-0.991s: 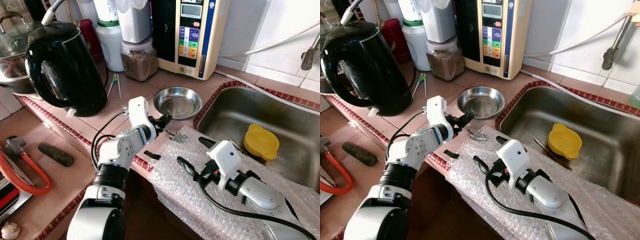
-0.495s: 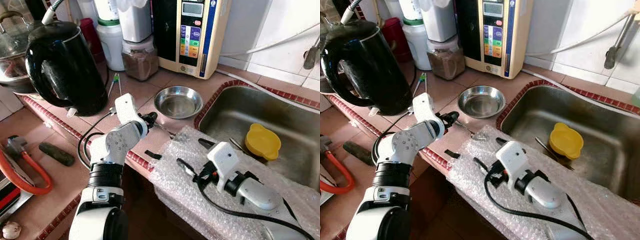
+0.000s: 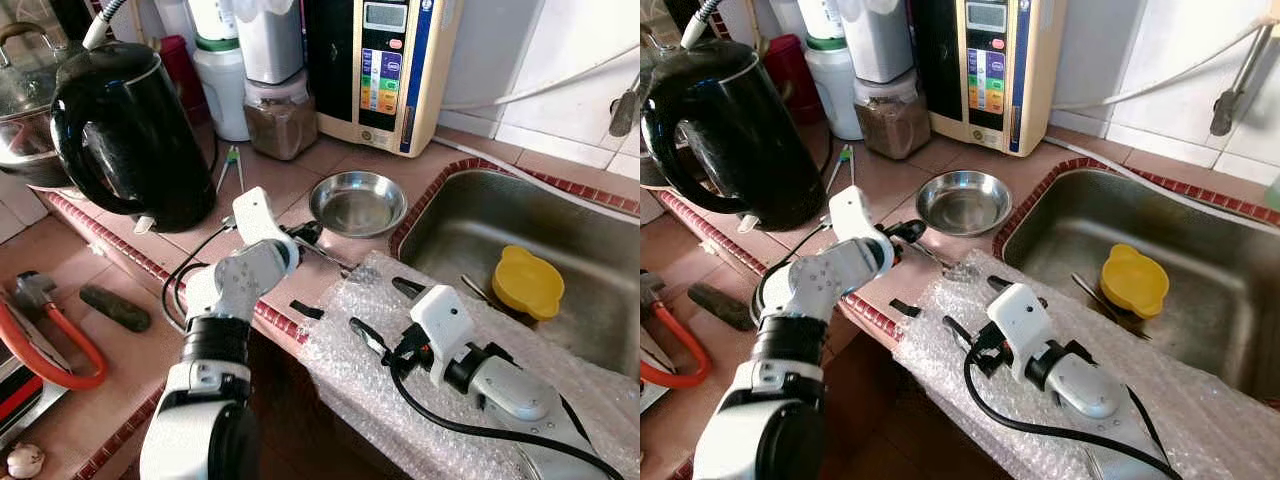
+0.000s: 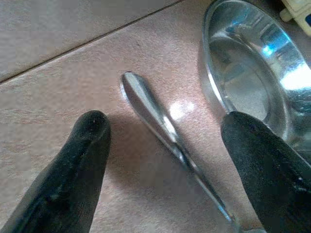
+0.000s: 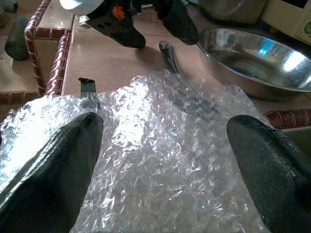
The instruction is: Kitchen organization
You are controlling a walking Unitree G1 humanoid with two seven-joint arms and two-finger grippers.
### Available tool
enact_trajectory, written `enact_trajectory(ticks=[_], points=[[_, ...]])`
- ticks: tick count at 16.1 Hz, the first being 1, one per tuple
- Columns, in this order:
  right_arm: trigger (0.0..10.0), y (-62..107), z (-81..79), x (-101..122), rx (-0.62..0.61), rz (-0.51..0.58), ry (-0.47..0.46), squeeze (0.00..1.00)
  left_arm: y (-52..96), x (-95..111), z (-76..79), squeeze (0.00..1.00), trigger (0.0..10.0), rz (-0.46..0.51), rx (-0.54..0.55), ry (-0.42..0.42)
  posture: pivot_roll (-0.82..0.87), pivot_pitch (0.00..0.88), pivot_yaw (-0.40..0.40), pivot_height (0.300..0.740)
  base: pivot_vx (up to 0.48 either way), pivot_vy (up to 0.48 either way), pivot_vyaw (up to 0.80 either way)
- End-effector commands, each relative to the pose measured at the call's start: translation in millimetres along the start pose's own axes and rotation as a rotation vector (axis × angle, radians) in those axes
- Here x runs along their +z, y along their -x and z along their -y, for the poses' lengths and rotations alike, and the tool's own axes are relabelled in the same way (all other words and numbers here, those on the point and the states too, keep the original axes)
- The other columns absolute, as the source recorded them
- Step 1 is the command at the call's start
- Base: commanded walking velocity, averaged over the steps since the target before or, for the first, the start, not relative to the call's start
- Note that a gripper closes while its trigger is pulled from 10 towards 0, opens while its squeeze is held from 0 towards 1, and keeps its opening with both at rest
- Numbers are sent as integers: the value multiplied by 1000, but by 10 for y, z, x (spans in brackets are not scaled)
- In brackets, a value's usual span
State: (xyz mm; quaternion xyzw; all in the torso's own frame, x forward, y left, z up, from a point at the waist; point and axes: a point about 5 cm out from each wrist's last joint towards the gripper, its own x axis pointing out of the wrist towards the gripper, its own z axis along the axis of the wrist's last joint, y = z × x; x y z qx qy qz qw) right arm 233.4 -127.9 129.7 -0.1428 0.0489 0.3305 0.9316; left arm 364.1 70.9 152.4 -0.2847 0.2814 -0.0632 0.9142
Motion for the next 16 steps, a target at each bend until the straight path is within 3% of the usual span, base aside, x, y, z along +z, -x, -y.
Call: enact_trajectory(ticks=[1,4,8,11,14,16], points=[[10000,-3,-22,5,9,5,9,176,-19,-90,343,0,10000,-31,-77,17,-215,45,127,740,0,0,0],[10000,-18,-24,11,8,3,15,176,-31,-150,460,0,10000,-77,-85,23,-217,45,131,740,0,0,0],[10000,-31,-36,2,10,0,23,176,-38,-193,516,0,10000,-83,-106,-48,-213,45,131,740,0,0,0],[10000,-43,-30,3,10,-1,31,176,-25,-312,487,0,10000,-129,-79,-173,-210,46,132,740,0,0,0],[10000,-38,-27,-12,8,-6,33,176,8,-373,373,0,10000,-127,-60,-226,-205,49,130,740,0,0,0],[10000,-42,-29,-17,11,-8,35,176,14,-464,282,0,10000,-192,-32,-188,-201,50,129,740,0,0,0]])
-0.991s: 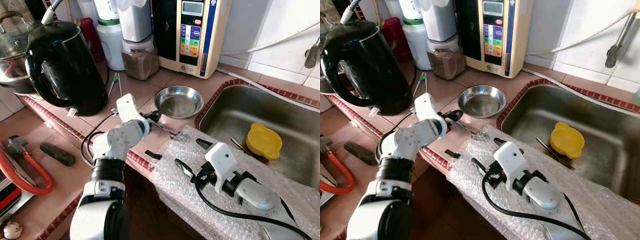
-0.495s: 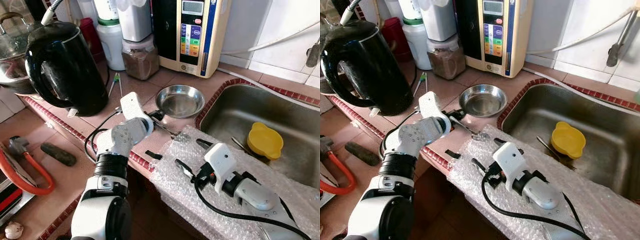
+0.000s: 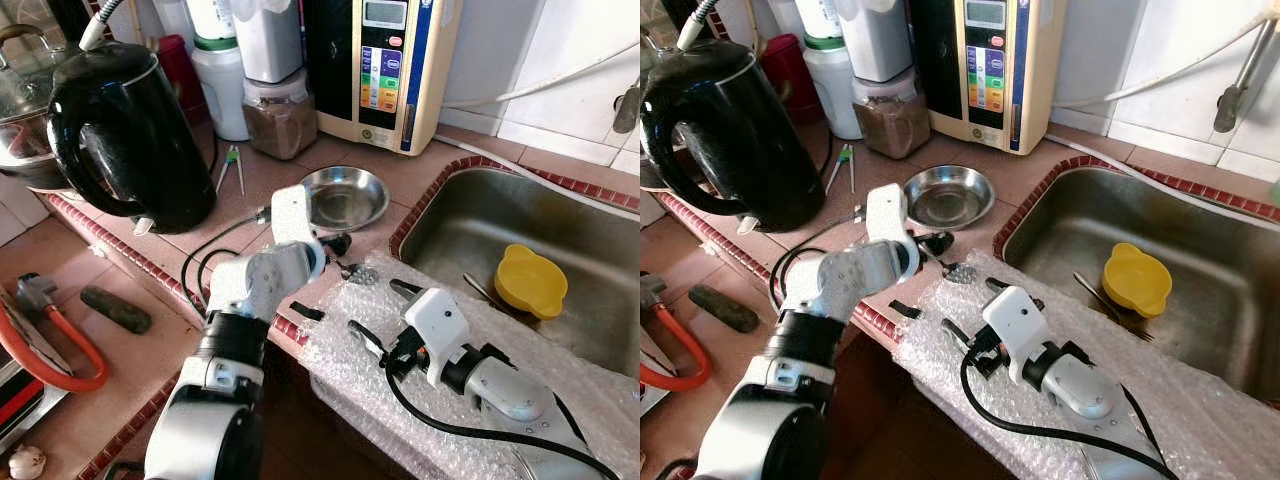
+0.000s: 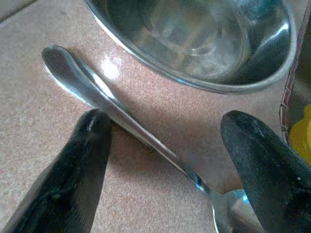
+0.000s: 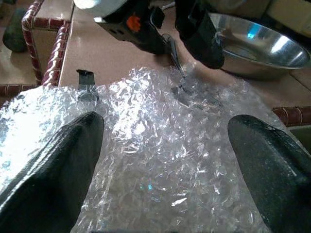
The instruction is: Kitchen organization
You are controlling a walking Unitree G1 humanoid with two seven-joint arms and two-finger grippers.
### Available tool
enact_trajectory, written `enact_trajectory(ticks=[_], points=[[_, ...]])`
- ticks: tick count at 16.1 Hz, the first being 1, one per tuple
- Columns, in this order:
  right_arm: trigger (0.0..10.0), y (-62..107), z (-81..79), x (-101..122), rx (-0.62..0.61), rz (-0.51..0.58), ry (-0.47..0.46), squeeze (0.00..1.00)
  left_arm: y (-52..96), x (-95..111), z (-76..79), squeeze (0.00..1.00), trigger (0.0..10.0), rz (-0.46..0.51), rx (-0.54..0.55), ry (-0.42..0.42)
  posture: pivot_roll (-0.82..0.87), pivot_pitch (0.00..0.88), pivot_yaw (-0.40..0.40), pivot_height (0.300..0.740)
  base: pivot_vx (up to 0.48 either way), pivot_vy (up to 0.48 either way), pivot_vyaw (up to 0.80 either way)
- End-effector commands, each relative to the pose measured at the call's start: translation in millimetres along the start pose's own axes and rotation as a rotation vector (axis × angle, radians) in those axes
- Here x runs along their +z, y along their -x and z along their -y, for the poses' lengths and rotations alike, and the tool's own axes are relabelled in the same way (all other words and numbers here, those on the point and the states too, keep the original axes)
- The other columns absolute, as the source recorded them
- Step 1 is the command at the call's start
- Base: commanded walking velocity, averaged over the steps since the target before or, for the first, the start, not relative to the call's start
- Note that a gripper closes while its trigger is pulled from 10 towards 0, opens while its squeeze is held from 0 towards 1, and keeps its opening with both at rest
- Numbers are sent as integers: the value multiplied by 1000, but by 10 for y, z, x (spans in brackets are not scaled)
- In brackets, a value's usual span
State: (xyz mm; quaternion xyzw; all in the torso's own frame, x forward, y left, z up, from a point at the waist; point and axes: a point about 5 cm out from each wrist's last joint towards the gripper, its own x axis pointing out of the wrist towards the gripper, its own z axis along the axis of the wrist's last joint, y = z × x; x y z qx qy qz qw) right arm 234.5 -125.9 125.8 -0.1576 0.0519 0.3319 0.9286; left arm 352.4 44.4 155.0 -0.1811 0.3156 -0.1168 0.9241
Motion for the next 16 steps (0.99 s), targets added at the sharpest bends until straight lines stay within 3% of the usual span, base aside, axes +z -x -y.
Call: enact_trajectory(ticks=[1,2,3,4,5,6,7,9,16], points=[[10000,-24,-7,17,10,7,12,176,-40,-306,125,0,8706,-137,-32,85,-196,50,128,740,0,0,0],[10000,-26,-6,17,10,7,13,176,-37,-311,136,0,8706,-147,-41,103,-196,50,128,740,0,0,0],[10000,-32,2,20,10,7,16,176,-25,-277,175,0,9961,-142,-58,120,-194,51,128,740,0,0,0],[10000,-33,4,22,10,8,17,176,-21,-266,203,0,8745,-149,-79,147,-194,50,128,740,0,0,0],[10000,-33,0,21,10,7,18,173,-23,-274,213,0,4078,-156,-90,171,-193,51,129,740,0,0,0],[10000,-33,-4,18,11,7,18,173,-26,-287,212,0,902,-160,-89,188,-193,51,129,740,0,0,0],[10000,-33,-6,20,11,7,18,173,-26,-292,220,0,0,-161,-99,203,-195,52,130,740,0,0,0],[10000,-33,-8,15,7,7,17,173,-5,-296,238,0,0,-158,-116,234,-195,53,135,740,0,0,0],[10000,-60,-32,13,9,10,14,180,-4,-386,96,0,0,-233,-25,102,-181,58,147,740,0,0,0]])
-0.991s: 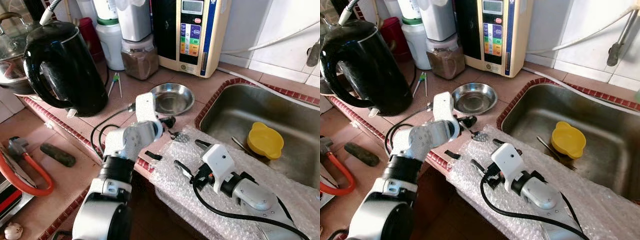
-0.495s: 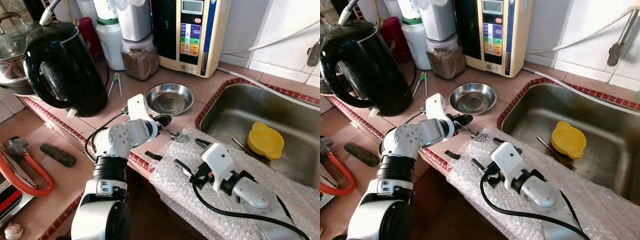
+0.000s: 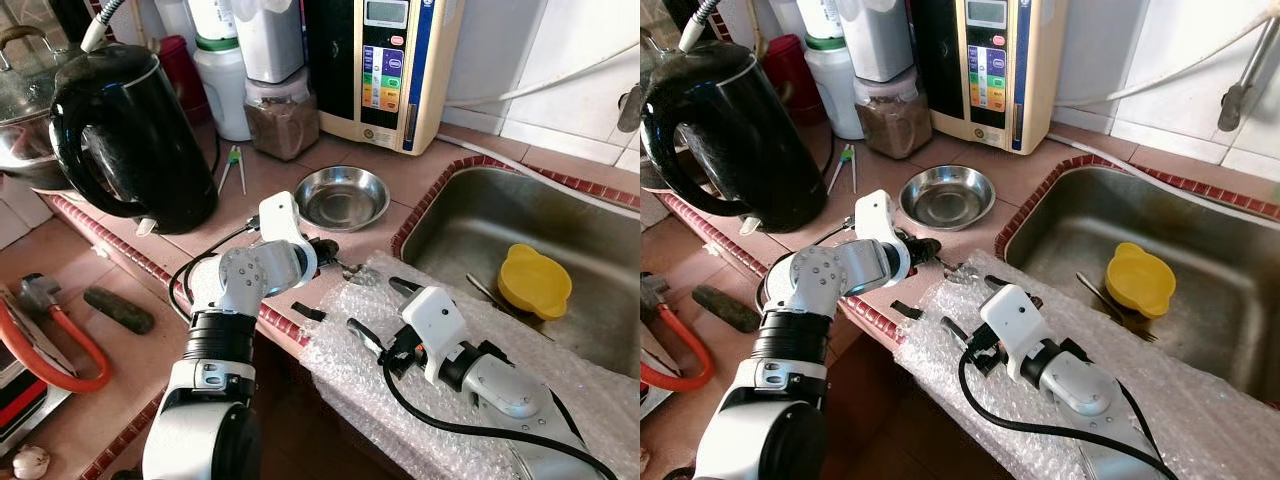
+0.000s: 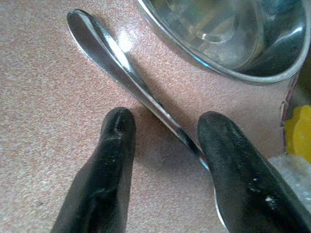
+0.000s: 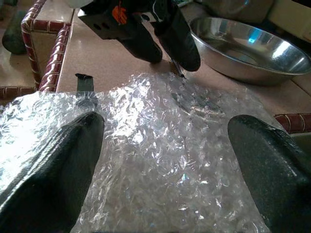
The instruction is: Kitchen organization
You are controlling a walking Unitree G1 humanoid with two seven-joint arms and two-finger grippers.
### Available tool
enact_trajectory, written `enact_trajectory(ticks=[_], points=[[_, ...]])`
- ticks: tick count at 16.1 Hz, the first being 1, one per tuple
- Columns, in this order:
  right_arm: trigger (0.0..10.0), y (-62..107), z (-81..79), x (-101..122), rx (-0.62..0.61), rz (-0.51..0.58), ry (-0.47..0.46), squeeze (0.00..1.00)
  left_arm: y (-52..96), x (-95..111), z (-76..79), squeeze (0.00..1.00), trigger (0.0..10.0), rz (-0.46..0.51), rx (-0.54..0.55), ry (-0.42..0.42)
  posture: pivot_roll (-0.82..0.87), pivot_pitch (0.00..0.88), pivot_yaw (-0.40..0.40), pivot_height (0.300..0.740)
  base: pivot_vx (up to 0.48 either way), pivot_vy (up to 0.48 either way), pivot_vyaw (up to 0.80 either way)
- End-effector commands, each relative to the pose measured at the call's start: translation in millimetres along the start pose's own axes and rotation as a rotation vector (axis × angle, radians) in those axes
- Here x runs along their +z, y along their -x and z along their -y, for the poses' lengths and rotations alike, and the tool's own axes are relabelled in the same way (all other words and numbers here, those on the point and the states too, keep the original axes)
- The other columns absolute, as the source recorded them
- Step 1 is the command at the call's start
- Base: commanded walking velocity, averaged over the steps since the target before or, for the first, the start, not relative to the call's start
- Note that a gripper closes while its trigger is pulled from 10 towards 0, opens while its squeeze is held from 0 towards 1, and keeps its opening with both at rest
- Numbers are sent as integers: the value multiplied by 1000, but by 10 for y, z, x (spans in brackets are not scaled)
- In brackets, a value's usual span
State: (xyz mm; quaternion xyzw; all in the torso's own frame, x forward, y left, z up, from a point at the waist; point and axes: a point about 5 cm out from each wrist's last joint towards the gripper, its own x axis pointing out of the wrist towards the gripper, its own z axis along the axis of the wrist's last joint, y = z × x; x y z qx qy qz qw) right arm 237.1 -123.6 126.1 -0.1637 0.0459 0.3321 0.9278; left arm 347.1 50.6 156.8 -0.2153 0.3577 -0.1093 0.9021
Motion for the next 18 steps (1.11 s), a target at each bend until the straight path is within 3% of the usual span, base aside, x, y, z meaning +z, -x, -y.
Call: enact_trajectory(ticks=[1,10,13,18], points=[[10000,-30,-35,1,10,3,-2,176,-110,-399,86,0,0,-158,-11,5,-180,58,148,740,0,0,0],[10000,-50,-47,-9,5,5,0,173,-117,-402,-92,0,0,-144,43,-19,-174,52,162,740,0,0,0],[10000,-55,-37,-8,7,6,4,180,-94,-264,-409,0,0,-54,173,1,-170,50,151,740,0,0,0],[10000,-51,-31,-18,12,3,7,180,-2,-85,-771,0,0,79,313,11,-165,51,139,740,0,0,0]])
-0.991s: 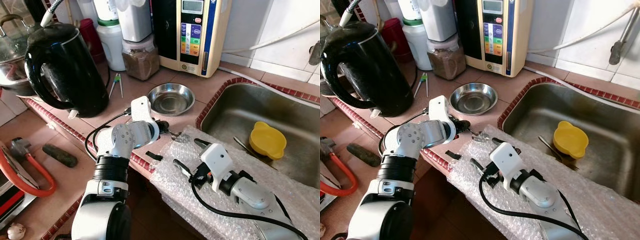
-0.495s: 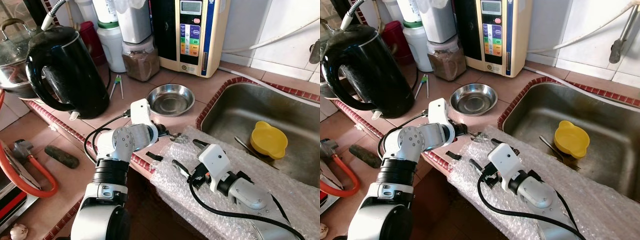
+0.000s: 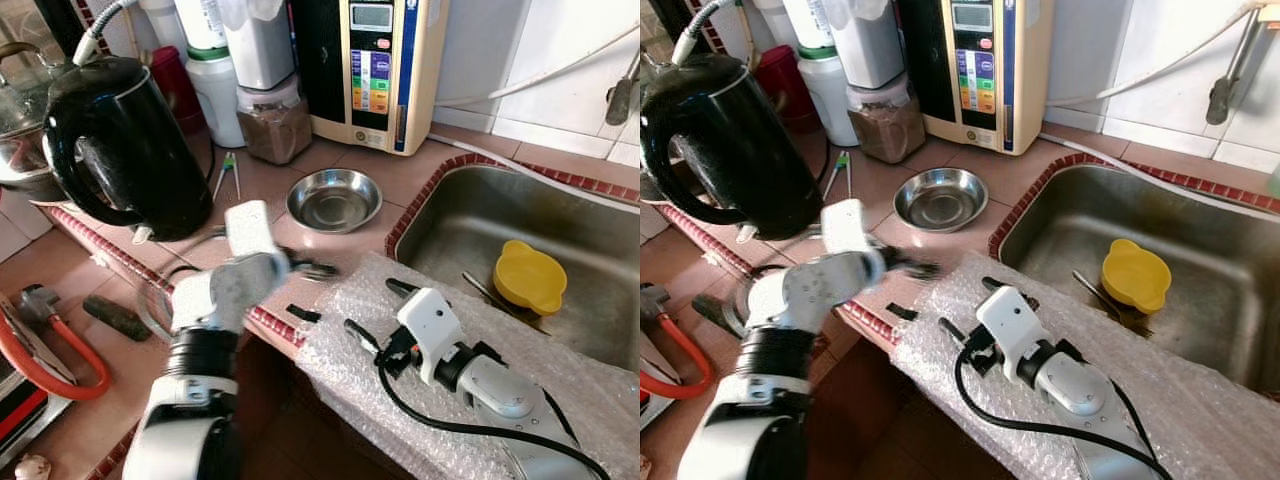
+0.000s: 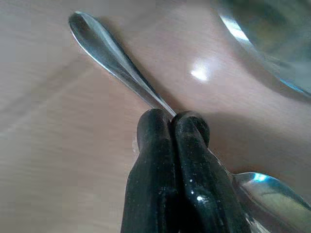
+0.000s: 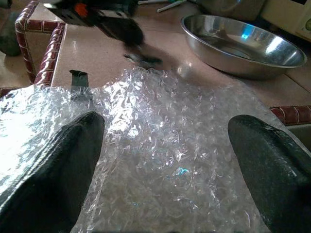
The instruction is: Kitchen organization
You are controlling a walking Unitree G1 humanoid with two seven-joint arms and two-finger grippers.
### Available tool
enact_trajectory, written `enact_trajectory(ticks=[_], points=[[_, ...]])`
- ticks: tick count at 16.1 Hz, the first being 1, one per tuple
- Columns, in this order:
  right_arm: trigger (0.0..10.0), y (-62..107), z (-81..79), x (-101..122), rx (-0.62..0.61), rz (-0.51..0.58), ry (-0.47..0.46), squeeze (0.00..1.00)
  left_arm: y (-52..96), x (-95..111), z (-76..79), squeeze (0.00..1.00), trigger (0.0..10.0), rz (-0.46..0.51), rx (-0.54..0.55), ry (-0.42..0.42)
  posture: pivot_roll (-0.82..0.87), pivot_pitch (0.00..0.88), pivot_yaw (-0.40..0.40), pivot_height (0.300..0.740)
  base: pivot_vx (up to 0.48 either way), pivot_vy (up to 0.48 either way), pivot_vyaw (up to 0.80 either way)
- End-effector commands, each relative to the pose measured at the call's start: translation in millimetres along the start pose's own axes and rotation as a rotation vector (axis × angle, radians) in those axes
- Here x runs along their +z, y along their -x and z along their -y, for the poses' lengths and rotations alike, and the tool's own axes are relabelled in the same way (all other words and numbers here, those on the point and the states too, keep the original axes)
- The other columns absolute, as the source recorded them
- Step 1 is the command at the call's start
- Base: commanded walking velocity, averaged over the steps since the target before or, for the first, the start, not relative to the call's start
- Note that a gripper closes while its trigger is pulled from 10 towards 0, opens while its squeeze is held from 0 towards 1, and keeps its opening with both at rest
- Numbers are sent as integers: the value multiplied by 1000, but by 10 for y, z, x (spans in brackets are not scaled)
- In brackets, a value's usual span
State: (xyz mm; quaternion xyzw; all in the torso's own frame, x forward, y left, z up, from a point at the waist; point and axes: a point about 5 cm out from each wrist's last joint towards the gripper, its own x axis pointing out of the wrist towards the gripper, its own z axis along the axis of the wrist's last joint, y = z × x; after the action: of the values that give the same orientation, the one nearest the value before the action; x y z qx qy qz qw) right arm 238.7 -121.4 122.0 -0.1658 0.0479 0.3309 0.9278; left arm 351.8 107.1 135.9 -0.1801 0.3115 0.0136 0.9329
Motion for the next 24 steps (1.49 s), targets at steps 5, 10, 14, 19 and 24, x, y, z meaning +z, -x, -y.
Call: enact_trajectory(ticks=[5,10,14,19,24], points=[[10000,-26,4,19,17,9,9,173,34,62,-216,0,0,127,120,-23,-163,55,129,740,0,0,0],[10000,-31,1,17,23,9,15,176,150,272,-10,0,0,361,-2,-72,-163,57,124,740,0,0,0],[10000,-31,7,16,23,7,20,176,198,347,62,0,0,422,-31,-109,-165,56,120,740,0,0,0],[10000,-39,-4,14,25,7,18,173,292,420,125,1000,10000,552,-150,-273,-158,60,122,740,0,0,0],[10000,-55,-20,1,27,8,11,176,245,285,-62,1000,10000,485,-107,-435,-141,64,125,740,0,0,0]])
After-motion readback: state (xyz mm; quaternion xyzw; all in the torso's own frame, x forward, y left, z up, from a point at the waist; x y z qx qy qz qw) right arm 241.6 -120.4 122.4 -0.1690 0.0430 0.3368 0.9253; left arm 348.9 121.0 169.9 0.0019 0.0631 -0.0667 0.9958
